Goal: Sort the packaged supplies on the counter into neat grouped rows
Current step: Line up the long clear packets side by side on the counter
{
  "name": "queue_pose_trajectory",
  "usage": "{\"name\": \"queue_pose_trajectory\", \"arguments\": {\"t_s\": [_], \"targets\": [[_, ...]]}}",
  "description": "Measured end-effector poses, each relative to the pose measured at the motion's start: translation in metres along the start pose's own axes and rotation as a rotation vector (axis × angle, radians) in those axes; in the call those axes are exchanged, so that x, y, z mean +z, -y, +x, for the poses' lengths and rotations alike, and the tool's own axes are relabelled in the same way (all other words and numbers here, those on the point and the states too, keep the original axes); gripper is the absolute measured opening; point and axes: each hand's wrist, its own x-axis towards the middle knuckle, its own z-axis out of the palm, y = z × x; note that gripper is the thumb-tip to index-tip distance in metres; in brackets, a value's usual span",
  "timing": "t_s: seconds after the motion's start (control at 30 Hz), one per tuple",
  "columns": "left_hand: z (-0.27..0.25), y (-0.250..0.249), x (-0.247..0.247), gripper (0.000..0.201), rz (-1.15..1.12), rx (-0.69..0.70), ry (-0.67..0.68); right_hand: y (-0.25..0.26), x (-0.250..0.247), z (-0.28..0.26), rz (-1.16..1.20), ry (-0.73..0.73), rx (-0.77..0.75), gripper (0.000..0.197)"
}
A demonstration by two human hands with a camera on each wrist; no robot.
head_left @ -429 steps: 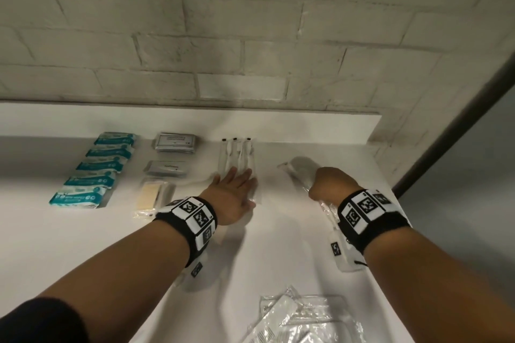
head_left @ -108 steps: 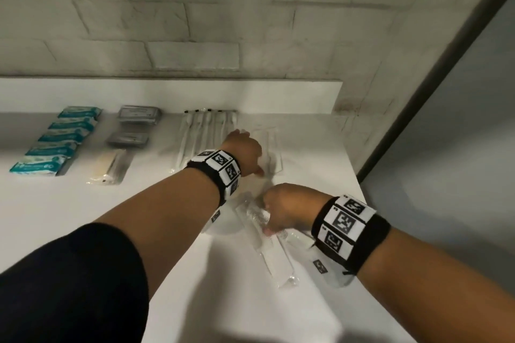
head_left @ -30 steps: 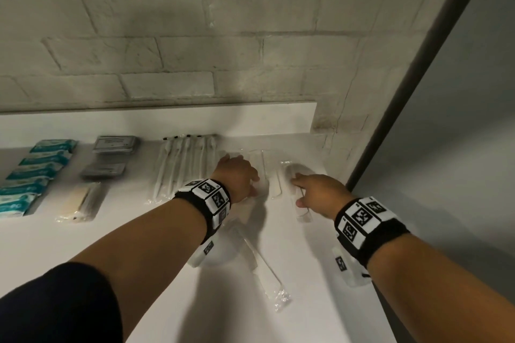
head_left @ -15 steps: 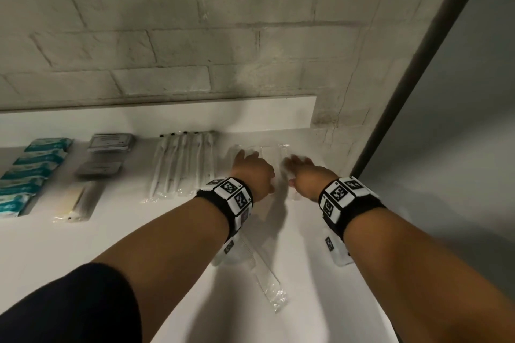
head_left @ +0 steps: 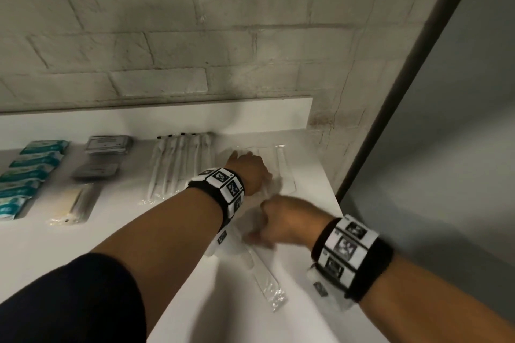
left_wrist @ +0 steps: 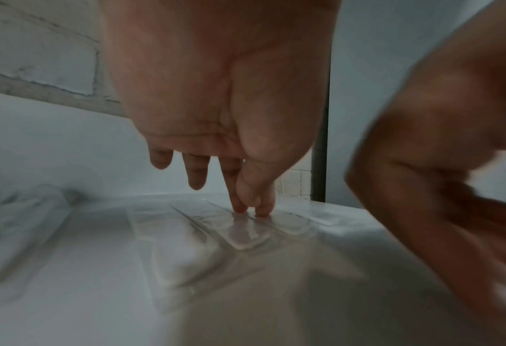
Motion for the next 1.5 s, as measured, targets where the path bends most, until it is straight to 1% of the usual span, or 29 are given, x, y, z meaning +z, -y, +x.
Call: {"name": "queue_pose_trajectory", "arguments": {"t_s": [0.03, 0.07, 0.1, 0.13, 0.17, 0.2, 0.27, 0.3, 0.33, 0.4, 0.47, 0.53, 0.6, 0.67, 0.73, 0.77, 0.87, 0.93, 1.0, 1.03, 1.13, 1.17, 1.27, 1.37, 1.43, 1.5], "targets": [[0.001, 0.000, -0.001, 0.055, 0.014, 0.000, 0.029, 0.010, 0.009, -0.002, -0.080, 0.056, -0.023, 0.062], [0.002, 0.000, -0.003, 0.057, 0.015, -0.003, 0.054, 0.018, 0.016, -0.002, -0.169, 0.076, -0.036, 0.074], [0.003, 0.000, -0.004, 0.058, 0.015, -0.006, 0.072, 0.023, 0.021, -0.001, -0.241, 0.075, -0.032, 0.084], [0.003, 0.000, -0.004, 0.058, 0.023, -0.008, 0.083, 0.026, 0.023, -0.001, -0.281, 0.071, -0.010, 0.088], [0.004, 0.000, -0.004, 0.058, 0.040, -0.006, 0.092, 0.026, 0.022, -0.001, -0.288, 0.069, 0.017, 0.087], [0.004, 0.000, -0.004, 0.058, 0.063, -0.003, 0.098, 0.023, 0.018, -0.002, -0.274, 0.069, 0.040, 0.079], [0.005, 0.001, -0.003, 0.054, 0.112, 0.001, 0.102, 0.011, 0.009, -0.002, -0.236, 0.051, 0.058, 0.053], [0.005, 0.001, -0.002, 0.051, 0.132, 0.004, 0.101, 0.003, 0.006, -0.001, -0.232, 0.050, 0.072, 0.044], [0.004, 0.001, -0.001, 0.049, 0.151, 0.009, 0.104, -0.003, 0.004, 0.000, -0.235, 0.062, 0.091, 0.043], [0.004, 0.001, 0.000, 0.050, 0.181, 0.017, 0.123, -0.015, 0.001, 0.002, -0.233, 0.103, 0.125, 0.048], [0.002, 0.002, 0.002, 0.051, 0.199, 0.025, 0.128, -0.028, -0.007, 0.003, -0.234, 0.127, 0.138, 0.046], [-0.001, 0.003, 0.002, 0.051, 0.210, 0.040, 0.113, -0.046, -0.022, 0.001, -0.157, 0.136, 0.152, 0.040], [-0.003, 0.004, 0.004, 0.050, 0.198, 0.046, 0.089, -0.070, -0.038, 0.004, 0.053, 0.075, 0.234, 0.032], [-0.004, 0.003, 0.005, 0.049, 0.180, 0.042, 0.064, -0.089, -0.050, 0.013, 0.318, -0.060, 0.334, 0.026], [-0.005, 0.002, 0.006, 0.048, 0.173, 0.036, 0.036, -0.101, -0.057, 0.027, 0.462, -0.190, 0.385, 0.023], [-0.006, 0.001, 0.007, 0.048, 0.171, 0.035, 0.020, -0.104, -0.059, 0.035, 0.417, -0.228, 0.387, 0.024], [-0.007, -0.002, 0.007, 0.047, 0.170, 0.035, -0.003, -0.113, -0.058, 0.051, 0.042, -0.300, 0.340, 0.036], [-0.006, -0.001, 0.006, 0.048, 0.183, 0.024, 0.008, -0.116, -0.052, 0.056, -0.060, -0.272, 0.265, 0.051], [-0.001, -0.002, 0.004, 0.050, 0.187, 0.032, 0.014, -0.118, -0.046, 0.058, -0.042, -0.222, 0.213, 0.062], [0.002, -0.004, 0.004, 0.050, 0.178, 0.041, -0.011, -0.119, -0.045, 0.057, -0.022, -0.216, 0.203, 0.064], [0.011, -0.020, 0.006, 0.052, 0.111, 0.061, -0.133, -0.123, -0.045, 0.058, 0.015, -0.236, 0.180, 0.062], [0.015, -0.026, 0.007, 0.052, 0.099, 0.061, -0.150, -0.124, -0.044, 0.057, 0.039, -0.239, 0.181, 0.061], [0.025, -0.041, 0.012, 0.053, 0.103, 0.015, -0.127, -0.127, -0.046, 0.058, 0.008, -0.213, 0.179, 0.064], [0.028, -0.048, 0.015, 0.053, 0.105, -0.028, -0.155, -0.129, -0.047, 0.059, -0.024, -0.191, 0.169, 0.065], [0.027, -0.051, 0.015, 0.053, 0.088, -0.043, -0.149, -0.130, -0.046, 0.058, -0.013, -0.192, 0.164, 0.066], [0.026, -0.053, 0.014, 0.052, 0.078, -0.052, -0.140, -0.133, -0.043, 0.058, 0.039, -0.200, 0.164, 0.061]]}}
